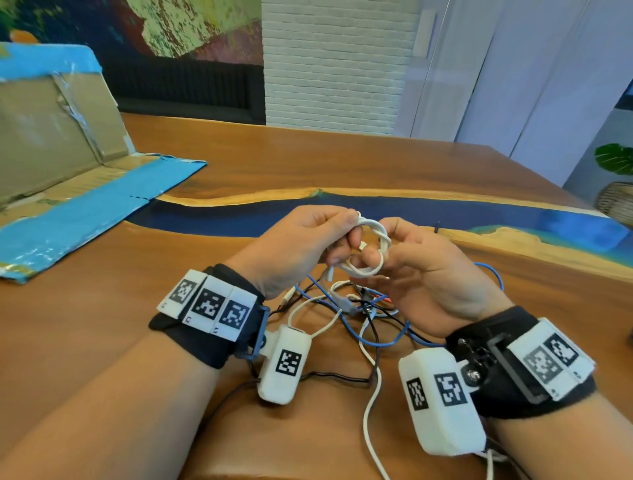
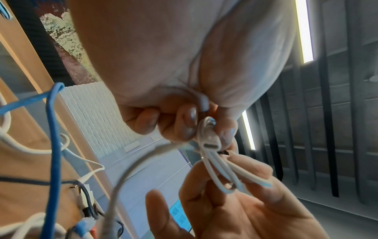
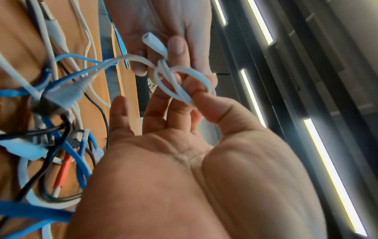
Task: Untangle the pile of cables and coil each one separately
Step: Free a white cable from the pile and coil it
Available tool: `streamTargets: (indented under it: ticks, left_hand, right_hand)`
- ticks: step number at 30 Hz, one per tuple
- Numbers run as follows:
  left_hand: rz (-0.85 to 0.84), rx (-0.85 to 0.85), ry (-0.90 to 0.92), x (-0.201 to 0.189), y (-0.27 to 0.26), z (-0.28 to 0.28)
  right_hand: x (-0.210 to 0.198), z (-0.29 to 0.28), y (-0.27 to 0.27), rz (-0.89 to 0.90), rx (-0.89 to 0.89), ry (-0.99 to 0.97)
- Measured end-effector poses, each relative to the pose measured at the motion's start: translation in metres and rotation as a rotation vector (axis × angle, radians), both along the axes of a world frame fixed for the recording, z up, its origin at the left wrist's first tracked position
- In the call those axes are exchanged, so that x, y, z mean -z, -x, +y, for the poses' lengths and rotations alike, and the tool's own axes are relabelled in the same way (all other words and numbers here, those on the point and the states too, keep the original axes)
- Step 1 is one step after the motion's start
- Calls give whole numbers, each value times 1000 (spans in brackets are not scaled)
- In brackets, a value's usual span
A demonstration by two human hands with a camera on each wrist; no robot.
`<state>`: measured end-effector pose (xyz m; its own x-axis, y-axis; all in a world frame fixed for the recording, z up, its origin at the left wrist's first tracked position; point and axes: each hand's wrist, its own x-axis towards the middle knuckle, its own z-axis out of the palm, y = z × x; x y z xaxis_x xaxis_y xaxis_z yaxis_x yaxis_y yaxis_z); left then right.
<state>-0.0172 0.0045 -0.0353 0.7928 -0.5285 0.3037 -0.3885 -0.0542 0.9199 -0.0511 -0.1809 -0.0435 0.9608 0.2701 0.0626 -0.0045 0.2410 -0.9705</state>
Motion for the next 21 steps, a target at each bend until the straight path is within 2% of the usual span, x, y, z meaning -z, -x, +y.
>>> streamTargets:
  ticks: [4, 6, 12, 17, 21]
  left_hand:
    - [41, -6, -7, 2, -3, 1]
    - [54, -13, -2, 4, -3, 0]
    - [85, -81, 45, 5, -5, 0]
    - [86, -70, 71, 4, -4, -2]
    - [77, -81, 75, 4, -2, -4]
  right_hand:
    - [-1, -5, 3, 15, -95, -153]
    - [1, -3, 2, 7, -82, -148]
    - [9, 3, -6, -88, 166, -35]
    - [12, -1, -10, -216, 423, 259]
    - [14, 0, -12, -183, 469, 166]
